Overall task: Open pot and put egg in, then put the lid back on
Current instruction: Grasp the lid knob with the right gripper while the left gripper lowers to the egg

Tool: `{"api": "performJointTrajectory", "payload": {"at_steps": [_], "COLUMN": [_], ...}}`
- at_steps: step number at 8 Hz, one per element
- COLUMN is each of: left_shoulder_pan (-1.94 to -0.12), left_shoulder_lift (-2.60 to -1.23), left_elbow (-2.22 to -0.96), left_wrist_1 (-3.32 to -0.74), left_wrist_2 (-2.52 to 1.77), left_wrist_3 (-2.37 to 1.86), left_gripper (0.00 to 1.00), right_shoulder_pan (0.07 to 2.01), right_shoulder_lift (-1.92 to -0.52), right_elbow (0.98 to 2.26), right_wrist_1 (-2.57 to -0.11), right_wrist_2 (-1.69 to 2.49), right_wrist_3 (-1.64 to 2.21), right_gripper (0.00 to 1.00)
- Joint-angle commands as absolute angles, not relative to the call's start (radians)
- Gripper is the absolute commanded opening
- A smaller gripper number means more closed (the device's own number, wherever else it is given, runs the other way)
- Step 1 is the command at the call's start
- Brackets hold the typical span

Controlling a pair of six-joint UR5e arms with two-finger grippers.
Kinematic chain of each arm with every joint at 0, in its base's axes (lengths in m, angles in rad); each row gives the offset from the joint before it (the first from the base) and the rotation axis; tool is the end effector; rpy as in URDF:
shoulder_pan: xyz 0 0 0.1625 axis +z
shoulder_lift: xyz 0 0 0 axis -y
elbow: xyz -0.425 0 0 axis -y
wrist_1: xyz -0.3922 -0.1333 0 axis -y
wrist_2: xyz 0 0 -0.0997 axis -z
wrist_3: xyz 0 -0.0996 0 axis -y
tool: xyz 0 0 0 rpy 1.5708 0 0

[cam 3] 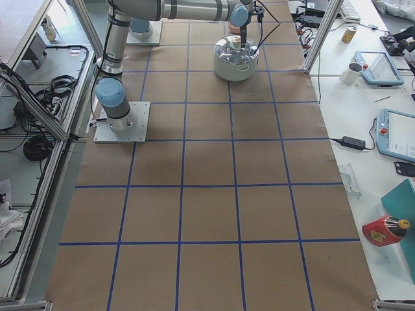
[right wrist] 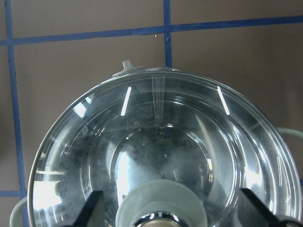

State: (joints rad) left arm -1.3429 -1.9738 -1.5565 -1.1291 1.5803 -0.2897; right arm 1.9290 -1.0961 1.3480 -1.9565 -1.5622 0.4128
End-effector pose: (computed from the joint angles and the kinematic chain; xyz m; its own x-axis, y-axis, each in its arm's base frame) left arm 0.0144 -0.6480 0.3106 -0.8690 -0.4949 0.0060 -0.4944 0.8676 -0.0535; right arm 0.3662 -0.5956 0.3573 -0.9969 0.0502 -0.0613 0.0573 0.9913 -0.1188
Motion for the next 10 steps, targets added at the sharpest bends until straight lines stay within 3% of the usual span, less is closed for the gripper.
{"api": "performJointTrajectory", "payload": {"at_steps": [1,3,4,5,7,10], "left_shoulder_pan": [-1.328,-1.328,-1.328,-1.328,-1.328,-1.328], "left_shoulder_lift": [-2.026,-2.026,-2.026,-2.031,-2.049,-2.072], "left_elbow": [-1.574,-1.620,-1.631,-1.632,-1.632,-1.638], "left_wrist_1": [-1.089,-1.089,-1.089,-1.089,-1.077,-1.040], "left_wrist_2": [1.560,1.563,1.563,1.563,1.563,1.572], "left_wrist_3": [-0.291,-0.311,-0.311,-0.313,-0.322,-0.344], "left_gripper": [1.00,1.00,1.00,1.00,1.00,1.00], "right_shoulder_pan": [1.931,1.933,1.931,1.931,1.931,1.931], "right_shoulder_lift": [-1.095,-1.094,-1.094,-1.095,-1.100,-1.104], "right_elbow": [1.356,1.364,1.365,1.365,1.365,1.362], "right_wrist_1": [-1.942,-1.924,-1.924,-1.922,-1.922,-1.922], "right_wrist_2": [-1.556,-1.551,-1.551,-1.549,-1.549,-1.549], "right_wrist_3": [0.407,0.407,0.405,0.405,0.400,0.348], "right_gripper": [1.00,1.00,0.87,0.48,0.01,0.00]}}
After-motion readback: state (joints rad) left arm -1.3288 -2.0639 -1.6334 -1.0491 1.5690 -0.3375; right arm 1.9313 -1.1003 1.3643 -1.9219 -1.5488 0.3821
